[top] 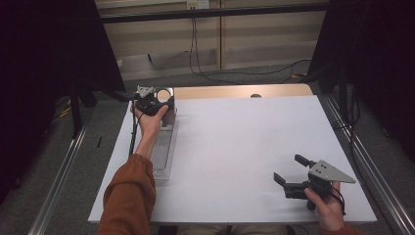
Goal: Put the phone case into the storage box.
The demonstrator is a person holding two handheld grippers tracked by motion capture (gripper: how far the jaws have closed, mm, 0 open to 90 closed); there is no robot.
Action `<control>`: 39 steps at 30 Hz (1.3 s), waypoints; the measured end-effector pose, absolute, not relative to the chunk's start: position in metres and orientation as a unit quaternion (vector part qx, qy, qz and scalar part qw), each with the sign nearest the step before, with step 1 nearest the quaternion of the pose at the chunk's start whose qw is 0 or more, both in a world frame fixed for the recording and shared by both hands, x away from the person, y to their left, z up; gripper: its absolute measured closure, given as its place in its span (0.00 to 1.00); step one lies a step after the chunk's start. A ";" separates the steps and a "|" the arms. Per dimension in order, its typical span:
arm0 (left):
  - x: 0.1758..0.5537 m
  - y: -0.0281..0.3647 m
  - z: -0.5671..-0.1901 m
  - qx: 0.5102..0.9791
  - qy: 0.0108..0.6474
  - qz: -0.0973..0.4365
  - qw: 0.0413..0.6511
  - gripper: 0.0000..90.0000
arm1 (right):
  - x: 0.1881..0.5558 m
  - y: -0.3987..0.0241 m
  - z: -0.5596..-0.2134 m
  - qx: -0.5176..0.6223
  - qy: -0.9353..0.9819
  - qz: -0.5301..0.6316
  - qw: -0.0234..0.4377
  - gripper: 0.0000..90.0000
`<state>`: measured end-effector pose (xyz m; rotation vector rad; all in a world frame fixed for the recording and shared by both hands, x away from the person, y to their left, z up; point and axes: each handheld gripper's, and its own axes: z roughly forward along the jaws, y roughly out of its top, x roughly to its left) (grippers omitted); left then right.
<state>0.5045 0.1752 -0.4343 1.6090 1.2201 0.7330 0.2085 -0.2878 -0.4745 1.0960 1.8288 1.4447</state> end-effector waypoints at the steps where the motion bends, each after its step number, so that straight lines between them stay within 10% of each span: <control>1: 0.506 0.174 -0.433 0.658 0.499 0.303 0.475 0.05 | 0.209 -0.288 -0.475 0.409 0.682 0.539 0.279 0.00; 39: 0.524 0.165 -0.415 0.658 0.487 0.299 0.489 0.14 | 0.208 -0.291 -0.477 0.407 0.683 0.541 0.273 0.00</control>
